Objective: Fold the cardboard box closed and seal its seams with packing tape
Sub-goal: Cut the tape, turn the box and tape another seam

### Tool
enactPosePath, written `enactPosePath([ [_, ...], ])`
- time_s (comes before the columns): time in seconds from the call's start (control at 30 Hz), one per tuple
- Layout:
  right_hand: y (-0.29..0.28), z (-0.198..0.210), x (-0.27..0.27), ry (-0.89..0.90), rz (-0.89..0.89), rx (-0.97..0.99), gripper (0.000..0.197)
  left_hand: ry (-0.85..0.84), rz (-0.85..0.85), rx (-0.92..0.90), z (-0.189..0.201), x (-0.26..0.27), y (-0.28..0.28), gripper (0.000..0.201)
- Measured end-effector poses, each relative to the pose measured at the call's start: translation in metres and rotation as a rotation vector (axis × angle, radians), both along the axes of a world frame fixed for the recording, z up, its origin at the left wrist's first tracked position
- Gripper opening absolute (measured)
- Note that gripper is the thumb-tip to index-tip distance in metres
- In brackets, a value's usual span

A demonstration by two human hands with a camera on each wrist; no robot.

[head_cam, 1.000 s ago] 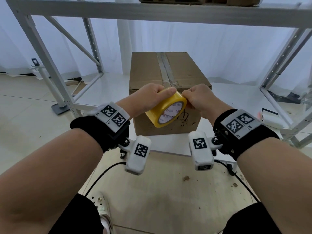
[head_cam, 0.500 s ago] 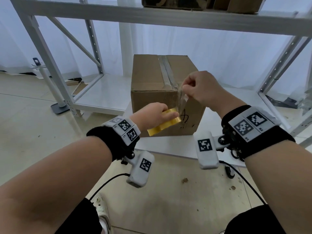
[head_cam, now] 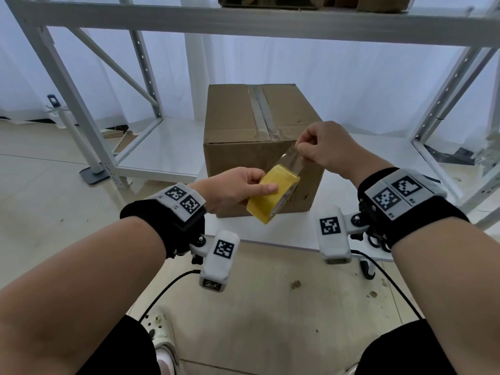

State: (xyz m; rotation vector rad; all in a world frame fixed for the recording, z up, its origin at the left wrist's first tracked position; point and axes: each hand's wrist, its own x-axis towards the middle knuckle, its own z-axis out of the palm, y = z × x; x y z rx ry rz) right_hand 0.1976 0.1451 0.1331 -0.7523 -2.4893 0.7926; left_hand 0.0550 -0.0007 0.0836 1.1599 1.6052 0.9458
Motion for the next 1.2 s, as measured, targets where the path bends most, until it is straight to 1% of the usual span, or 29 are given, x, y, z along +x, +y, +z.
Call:
enactPosePath([
  [0.07, -0.003, 0.003, 0.001, 0.042, 0.06, -0.007, 0.013, 0.025, 0.0, -0.028, 0.0, -0.002, -0.001, 0.063],
  [0.17, -0.011, 0.013, 0.002, 0.047, 0.187, 0.055, 0.012, 0.112, 0.003, -0.106, -0.001, -0.004, 0.0, 0.041],
  [0.2, -0.014, 0.015, 0.001, 0.027, 0.22, 0.099, 0.011, 0.173, -0.005, -0.144, 0.001, -0.004, 0.001, 0.039],
  [0.23, -0.017, 0.017, 0.0, 0.002, 0.249, 0.146, 0.011, 0.272, -0.024, -0.177, 0.003, -0.004, 0.001, 0.041],
  [0.3, -0.023, 0.02, -0.004, -0.053, 0.297, 0.223, 0.01, 0.557, -0.06, -0.179, 0.008, -0.005, 0.003, 0.049],
  [0.33, -0.026, 0.021, -0.006, -0.075, 0.319, 0.249, 0.01, 0.685, -0.038, -0.11, 0.012, -0.005, 0.004, 0.052],
  [0.37, -0.029, 0.022, -0.008, -0.091, 0.336, 0.267, 0.01, 0.744, 0.014, 0.003, 0.015, -0.006, 0.004, 0.054],
  [0.4, -0.03, 0.023, -0.009, -0.101, 0.347, 0.277, 0.011, 0.708, 0.071, 0.131, 0.019, -0.006, 0.004, 0.053],
  [0.47, -0.034, 0.023, -0.011, -0.112, 0.363, 0.284, 0.015, 0.554, 0.119, 0.347, 0.026, -0.005, 0.003, 0.044],
  [0.53, -0.035, 0.022, -0.013, -0.12, 0.372, 0.29, 0.018, 0.543, 0.113, 0.444, 0.031, -0.005, 0.004, 0.035],
  [0.6, -0.036, 0.021, -0.015, -0.119, 0.37, 0.288, 0.015, 0.557, 0.097, 0.456, 0.033, -0.004, 0.004, 0.027],
  [0.67, -0.035, 0.02, -0.014, -0.104, 0.367, 0.278, 0.012, 0.537, 0.097, 0.438, 0.034, -0.003, 0.005, 0.02],
  [0.77, -0.033, 0.018, -0.013, -0.072, 0.365, 0.246, 0.01, 0.531, 0.152, 0.378, 0.037, -0.004, 0.005, 0.022],
  [0.8, -0.031, 0.016, -0.012, -0.031, 0.355, 0.207, 0.01, 0.537, 0.177, 0.362, 0.038, -0.004, 0.006, 0.023],
  [0.83, -0.029, 0.013, -0.011, 0.036, 0.331, 0.145, 0.015, 0.545, 0.205, 0.35, 0.039, -0.004, 0.006, 0.021],
  [0.9, -0.021, 0.009, -0.009, 0.214, 0.23, -0.011, 0.033, 0.574, 0.242, 0.339, 0.041, -0.003, 0.005, 0.017],
  [0.93, -0.017, 0.007, -0.007, 0.265, 0.169, -0.096, 0.037, 0.587, 0.252, 0.337, 0.041, -0.002, 0.004, 0.018],
  [0.97, -0.013, 0.005, -0.005, 0.252, 0.12, -0.192, 0.037, 0.594, 0.26, 0.339, 0.042, 0.0, 0.003, 0.019],
  [1.0, -0.011, 0.001, -0.003, 0.169, 0.107, -0.298, 0.036, 0.596, 0.268, 0.345, 0.043, 0.003, 0.003, 0.021],
  [1.03, -0.009, -0.005, -0.001, 0.048, 0.129, -0.411, 0.037, 0.596, 0.274, 0.357, 0.045, 0.005, 0.003, 0.021],
  [1.07, -0.01, -0.012, 0.0, -0.062, 0.172, -0.53, 0.043, 0.596, 0.28, 0.367, 0.047, 0.007, 0.003, 0.022],
  [1.1, -0.011, -0.02, 0.0, -0.13, 0.212, -0.656, 0.051, 0.595, 0.288, 0.377, 0.049, 0.008, 0.004, 0.023],
  [1.13, -0.014, -0.027, -0.001, -0.152, 0.243, -0.768, 0.058, 0.588, 0.303, 0.387, 0.051, 0.009, 0.004, 0.024],
  [1.17, -0.017, -0.033, -0.002, -0.144, 0.257, -0.829, 0.059, 0.581, 0.323, 0.398, 0.053, 0.01, 0.004, 0.024],
  [1.2, -0.021, -0.038, -0.004, -0.123, 0.253, -0.853, 0.057, 0.583, 0.344, 0.41, 0.056, 0.01, 0.004, 0.024],
])
